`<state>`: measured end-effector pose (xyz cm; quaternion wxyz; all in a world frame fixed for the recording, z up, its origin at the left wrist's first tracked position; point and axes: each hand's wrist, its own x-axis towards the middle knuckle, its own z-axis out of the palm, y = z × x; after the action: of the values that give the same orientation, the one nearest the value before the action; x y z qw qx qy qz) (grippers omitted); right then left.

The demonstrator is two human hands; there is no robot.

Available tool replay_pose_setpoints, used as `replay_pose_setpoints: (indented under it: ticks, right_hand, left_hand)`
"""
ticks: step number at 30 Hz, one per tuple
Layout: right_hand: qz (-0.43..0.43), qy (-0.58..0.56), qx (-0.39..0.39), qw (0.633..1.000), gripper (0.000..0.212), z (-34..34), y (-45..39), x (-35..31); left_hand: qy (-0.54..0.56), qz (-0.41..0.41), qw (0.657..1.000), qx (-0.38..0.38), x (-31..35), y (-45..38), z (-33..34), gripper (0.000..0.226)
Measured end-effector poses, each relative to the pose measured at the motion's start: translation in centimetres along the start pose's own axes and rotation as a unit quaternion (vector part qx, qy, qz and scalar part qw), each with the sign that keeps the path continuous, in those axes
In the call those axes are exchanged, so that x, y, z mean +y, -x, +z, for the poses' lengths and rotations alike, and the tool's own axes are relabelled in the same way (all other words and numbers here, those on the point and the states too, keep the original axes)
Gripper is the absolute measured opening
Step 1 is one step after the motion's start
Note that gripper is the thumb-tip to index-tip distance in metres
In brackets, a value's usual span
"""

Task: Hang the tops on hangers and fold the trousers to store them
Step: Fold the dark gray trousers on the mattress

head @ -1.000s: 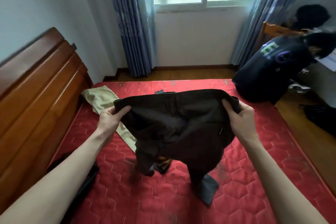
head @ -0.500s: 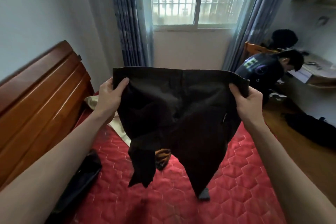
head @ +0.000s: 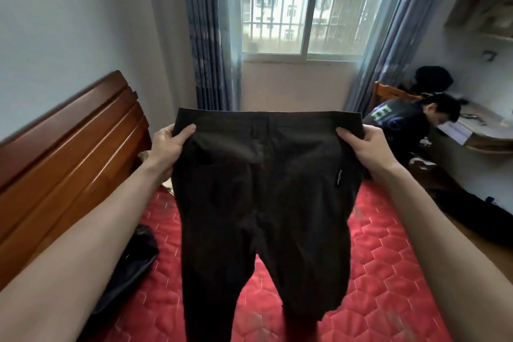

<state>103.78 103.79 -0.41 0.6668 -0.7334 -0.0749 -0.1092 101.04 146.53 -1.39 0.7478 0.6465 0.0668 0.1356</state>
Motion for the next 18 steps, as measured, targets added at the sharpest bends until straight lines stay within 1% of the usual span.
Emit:
replay_pose_setpoints:
  ticks: [2, 5, 7, 9, 11, 13, 15, 16, 17, 18]
  right_hand:
    - [-0.006, 0.002, -0.007, 1.000, 0.013, -0.1, -0.3, -0.1]
    - [0.032, -0.021, -0.039, 0.998, 0.043, -1.0, -0.7, 0.1]
    - [0.047, -0.047, -0.055, 0.996, 0.051, -1.2, -0.7, -0.3]
    - [0.061, -0.083, -0.074, 0.992, 0.047, -1.3, -0.8, -0.8]
    - [0.093, -0.144, -0.097, 0.980, 0.034, -0.8, -0.5, -2.0]
    - [0.118, -0.218, -0.092, 0.964, 0.024, 0.1, -0.2, -3.2]
    - [0.088, -0.275, -0.082, 0.954, 0.020, 1.5, 0.3, -4.9]
    - [0.063, -0.284, -0.074, 0.954, 0.025, 2.3, 0.3, -5.6]
    - [0.049, -0.278, -0.071, 0.957, 0.027, 3.3, 0.4, -6.3]
    - [0.044, -0.260, -0.079, 0.961, 0.024, 4.4, 0.4, -6.7]
  left_hand:
    - [0.008, 0.006, 1.000, -0.001, 0.5, -0.1, 0.0, 0.015]
    - [0.035, -0.017, 0.999, -0.032, 1.5, 0.0, -0.6, 0.018]
    - [0.055, -0.041, 0.996, -0.061, 2.3, -0.1, -1.0, 0.025]
    - [0.086, -0.060, 0.990, -0.099, 2.8, -0.1, -1.4, 0.031]
    - [0.111, -0.091, 0.978, -0.148, 3.3, 0.2, -1.5, 0.035]
    - [0.127, -0.124, 0.965, -0.194, 3.6, 0.9, -1.1, 0.035]
    - [0.147, -0.140, 0.955, -0.216, 3.9, 1.8, 0.1, 0.030]
    - [0.157, -0.142, 0.952, -0.221, 4.0, 2.3, 1.0, 0.026]
    - [0.162, -0.142, 0.950, -0.226, 4.1, 2.8, 2.1, 0.022]
    - [0.163, -0.141, 0.948, -0.236, 4.3, 3.3, 3.2, 0.021]
